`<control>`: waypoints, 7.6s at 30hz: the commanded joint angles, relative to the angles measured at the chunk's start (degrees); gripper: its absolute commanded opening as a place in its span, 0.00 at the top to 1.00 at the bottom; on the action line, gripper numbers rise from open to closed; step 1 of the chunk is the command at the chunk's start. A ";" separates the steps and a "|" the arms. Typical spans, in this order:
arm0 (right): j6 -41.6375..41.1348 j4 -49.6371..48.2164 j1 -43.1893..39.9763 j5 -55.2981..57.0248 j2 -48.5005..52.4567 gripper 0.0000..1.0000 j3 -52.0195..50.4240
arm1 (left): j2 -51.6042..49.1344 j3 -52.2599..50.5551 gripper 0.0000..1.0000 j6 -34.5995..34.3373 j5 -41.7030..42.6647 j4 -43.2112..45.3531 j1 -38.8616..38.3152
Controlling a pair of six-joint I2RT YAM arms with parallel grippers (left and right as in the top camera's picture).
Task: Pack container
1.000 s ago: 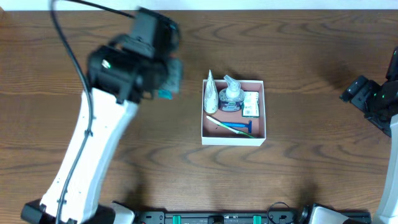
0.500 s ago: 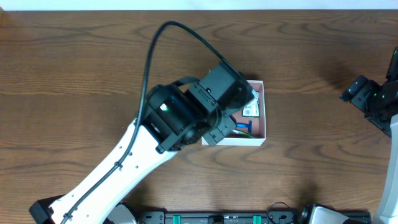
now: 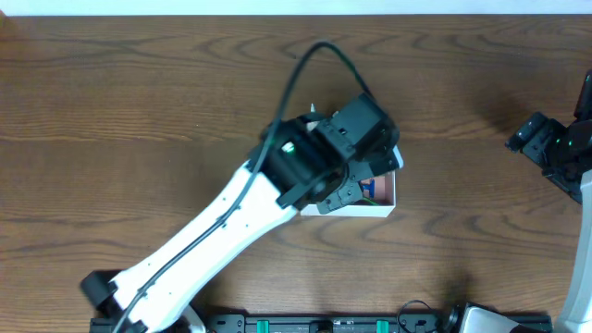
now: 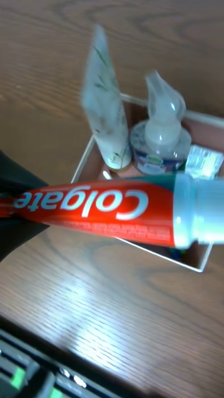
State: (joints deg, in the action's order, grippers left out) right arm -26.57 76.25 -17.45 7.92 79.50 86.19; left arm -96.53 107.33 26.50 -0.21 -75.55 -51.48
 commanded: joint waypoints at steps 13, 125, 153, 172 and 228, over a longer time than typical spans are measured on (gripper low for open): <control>-0.61 0.04 -0.37 0.22 0.02 0.01 0.70 | -14.53 -0.63 0.89 14.23 -0.98 1.92 -0.09; -0.61 0.02 -0.37 0.22 0.02 0.01 0.70 | 84.98 -89.85 0.02 -18.05 0.98 70.14 40.85; -0.61 0.02 -0.37 0.22 0.02 0.01 0.72 | 96.45 -107.10 0.02 -18.03 4.28 87.06 49.81; -0.61 0.02 -0.37 0.22 0.02 0.01 0.72 | 96.43 -107.10 0.02 -18.05 3.87 71.73 50.82; -0.61 0.02 16.44 0.22 -4.83 0.01 0.70 | 96.24 -107.10 0.02 -18.05 3.87 71.73 50.82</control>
State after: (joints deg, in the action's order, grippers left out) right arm -26.57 76.23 -6.07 7.81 77.17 86.19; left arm -0.58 0.80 8.80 3.49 -1.26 -0.95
